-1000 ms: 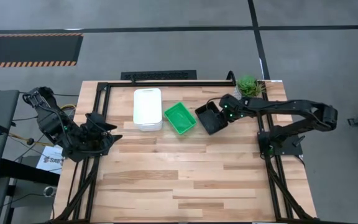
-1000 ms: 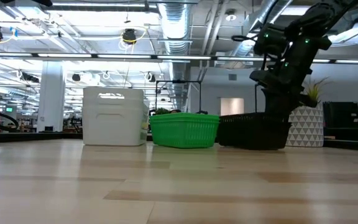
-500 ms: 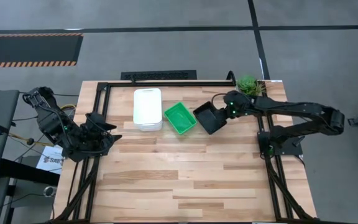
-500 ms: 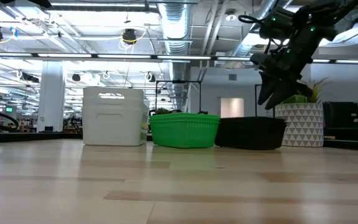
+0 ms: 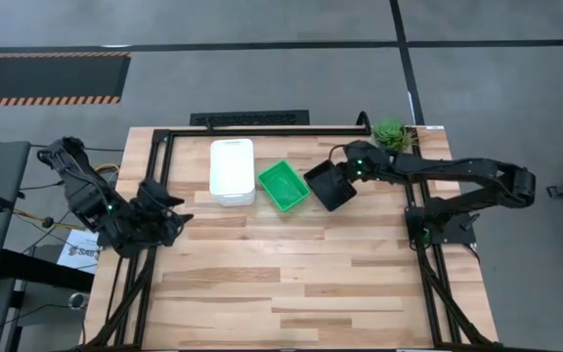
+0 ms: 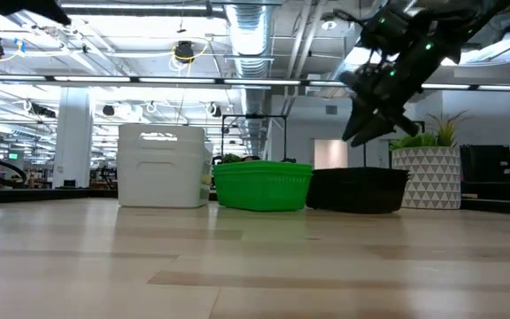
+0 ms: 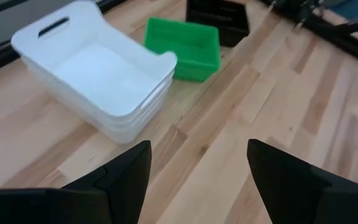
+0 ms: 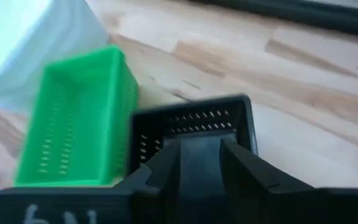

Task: Stack baskets by color
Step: Return to Home Position

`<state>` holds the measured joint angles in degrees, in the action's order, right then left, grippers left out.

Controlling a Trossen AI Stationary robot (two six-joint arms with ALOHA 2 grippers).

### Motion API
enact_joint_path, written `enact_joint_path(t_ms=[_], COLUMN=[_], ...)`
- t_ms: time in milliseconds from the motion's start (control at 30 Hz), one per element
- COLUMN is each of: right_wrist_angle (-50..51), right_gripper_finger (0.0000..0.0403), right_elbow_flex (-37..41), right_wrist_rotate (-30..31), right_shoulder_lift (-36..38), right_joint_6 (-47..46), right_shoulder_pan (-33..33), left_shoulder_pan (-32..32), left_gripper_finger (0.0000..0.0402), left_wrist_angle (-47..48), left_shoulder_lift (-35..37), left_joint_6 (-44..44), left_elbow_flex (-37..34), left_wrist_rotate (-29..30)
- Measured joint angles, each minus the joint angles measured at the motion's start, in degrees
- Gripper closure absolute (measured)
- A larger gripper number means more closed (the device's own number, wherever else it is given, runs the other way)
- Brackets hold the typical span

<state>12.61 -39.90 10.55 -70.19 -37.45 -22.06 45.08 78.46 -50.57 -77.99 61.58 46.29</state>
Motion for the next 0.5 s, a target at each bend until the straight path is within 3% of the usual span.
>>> enact_joint_path(t_ms=[267,500], right_wrist_angle=[0.2,-2.3], right_gripper_finger=[0.0277,0.0275], right_elbow_flex=[0.0,-1.3], right_wrist_rotate=[-0.1,-3.6], right_shoulder_lift=[-7.0,-3.1], right_joint_6=[-1.5,-1.4], right_shoulder_pan=[0.3,0.5], left_shoulder_pan=[0.0,0.0], left_gripper_finger=[0.0148,0.0148], left_wrist_angle=[-0.5,-1.2], left_shoulder_lift=[0.0,0.0], left_joint_6=[-1.2,1.0], left_elbow_flex=[-1.2,-1.2], left_wrist_rotate=[-1.3,-1.5])
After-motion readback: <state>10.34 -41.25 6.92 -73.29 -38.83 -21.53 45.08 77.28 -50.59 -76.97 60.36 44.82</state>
